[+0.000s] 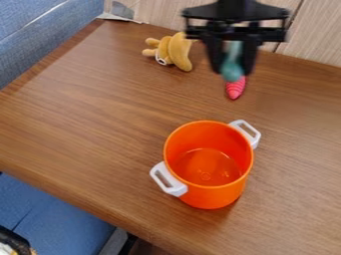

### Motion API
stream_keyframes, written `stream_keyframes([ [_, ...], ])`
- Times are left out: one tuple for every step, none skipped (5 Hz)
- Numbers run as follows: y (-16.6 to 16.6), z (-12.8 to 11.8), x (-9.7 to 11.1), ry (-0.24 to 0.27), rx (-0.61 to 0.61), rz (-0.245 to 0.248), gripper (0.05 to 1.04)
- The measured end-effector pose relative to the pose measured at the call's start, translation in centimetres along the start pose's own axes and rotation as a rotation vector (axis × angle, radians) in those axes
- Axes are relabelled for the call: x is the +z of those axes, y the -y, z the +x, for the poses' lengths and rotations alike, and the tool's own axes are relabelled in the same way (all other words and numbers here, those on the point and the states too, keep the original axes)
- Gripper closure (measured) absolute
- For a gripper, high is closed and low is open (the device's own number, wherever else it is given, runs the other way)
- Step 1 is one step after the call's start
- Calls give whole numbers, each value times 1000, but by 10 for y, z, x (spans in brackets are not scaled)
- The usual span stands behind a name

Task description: Moved the blue object to the upper right of the table

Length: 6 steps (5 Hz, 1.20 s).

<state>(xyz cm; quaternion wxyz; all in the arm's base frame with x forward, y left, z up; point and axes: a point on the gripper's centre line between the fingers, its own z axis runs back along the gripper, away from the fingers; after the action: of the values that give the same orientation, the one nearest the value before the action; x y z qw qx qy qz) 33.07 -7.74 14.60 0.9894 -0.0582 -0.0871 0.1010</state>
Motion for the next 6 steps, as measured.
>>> stream_keyframes([
  [33,16,-15,8,-35,-19,642],
  [48,27,-38,22,-30,-36,642],
  [52,32,-55,17,-36,-26,642],
  [51,32,-70,4,-58,-8,642],
  [58,29,-71,7,-88,-17,576],
  [56,23,-80,-37,-97,-4,413],
])
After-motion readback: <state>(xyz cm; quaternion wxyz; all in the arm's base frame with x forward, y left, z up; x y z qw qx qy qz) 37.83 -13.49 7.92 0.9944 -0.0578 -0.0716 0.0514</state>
